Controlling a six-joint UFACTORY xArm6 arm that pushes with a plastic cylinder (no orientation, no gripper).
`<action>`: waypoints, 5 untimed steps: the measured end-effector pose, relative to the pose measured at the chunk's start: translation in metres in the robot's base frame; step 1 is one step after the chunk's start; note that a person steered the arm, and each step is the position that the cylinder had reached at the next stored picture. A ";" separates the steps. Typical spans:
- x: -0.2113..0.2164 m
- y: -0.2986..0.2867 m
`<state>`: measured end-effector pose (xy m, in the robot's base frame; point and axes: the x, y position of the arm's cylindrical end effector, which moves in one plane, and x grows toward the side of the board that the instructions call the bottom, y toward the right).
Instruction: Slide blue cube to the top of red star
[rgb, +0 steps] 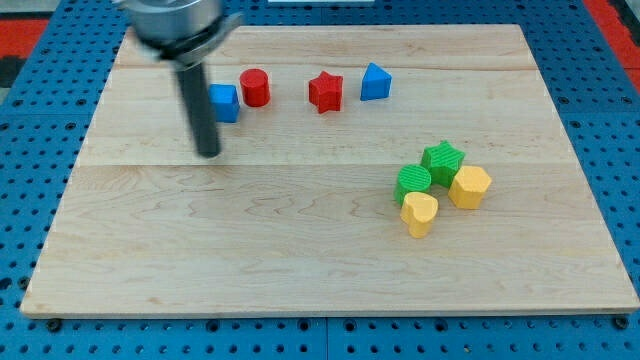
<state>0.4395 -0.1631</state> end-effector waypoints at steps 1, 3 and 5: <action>-0.043 -0.019; -0.082 0.145; -0.009 0.064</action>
<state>0.4303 -0.0990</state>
